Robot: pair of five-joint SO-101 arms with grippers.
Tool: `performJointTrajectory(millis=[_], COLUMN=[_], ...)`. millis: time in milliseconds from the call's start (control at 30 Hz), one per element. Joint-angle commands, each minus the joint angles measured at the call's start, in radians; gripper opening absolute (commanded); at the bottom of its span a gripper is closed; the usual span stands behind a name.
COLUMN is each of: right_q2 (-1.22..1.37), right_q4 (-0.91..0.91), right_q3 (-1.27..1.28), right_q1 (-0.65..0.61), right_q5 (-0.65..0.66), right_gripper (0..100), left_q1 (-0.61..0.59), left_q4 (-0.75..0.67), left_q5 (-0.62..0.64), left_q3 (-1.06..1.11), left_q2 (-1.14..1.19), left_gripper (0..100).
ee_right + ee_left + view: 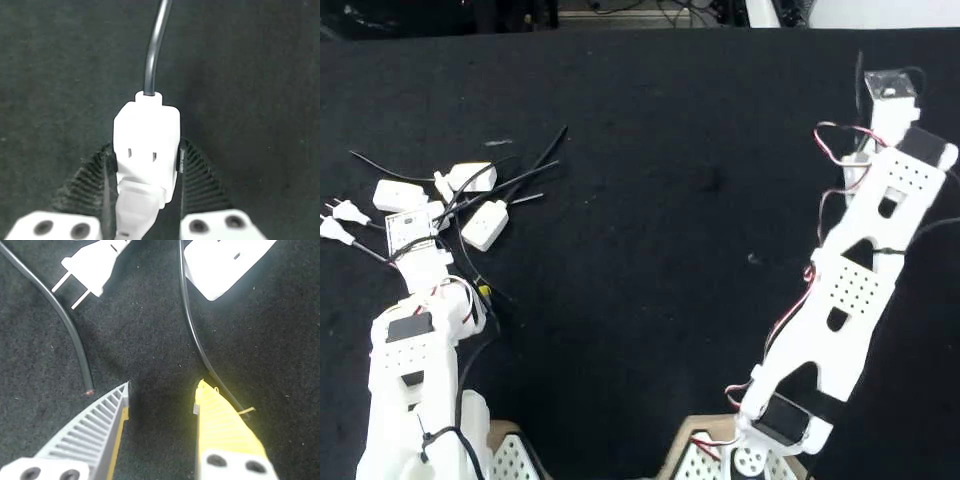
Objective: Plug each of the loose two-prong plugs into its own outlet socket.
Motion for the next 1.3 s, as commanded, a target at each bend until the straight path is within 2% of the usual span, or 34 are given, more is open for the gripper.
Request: performJointTrajectory(millis=[0,333,733,1000,1067,1267], right_q2=[-0.021,-0.015,0.054,0.084,0.084,0.087], right_q4=[-0.074,-0.114,-0.178,-0.178,-0.176,-0.184], right_q3=[-0.065,-0.059,-0.058,-0.068,-0.070,-0.068], right_q1=[0.028,0.078,0.133,0.121,0.115,0.114], right_q5=[-0.008,0.060,0.061,0.058,0.058,0.061], right_gripper=[1.1,1.1,1.1,1.3,4.0,26.6], left_q1=[-0.012,-0.012,-0.012,-0.012,-0.012,-0.012], left_q4=[-0.015,-0.015,-0.015,-0.015,-0.015,-0.015], left_q5=[0.002,0.002,0.002,0.002,0.002,0.002], left_q3=[-0.013,-0.013,-0.013,-0.013,-0.013,-0.013], left_q2=[-0.012,-0.011,-0.011,-0.011,-0.011,-0.011], left_gripper=[21,21,21,21,21,21])
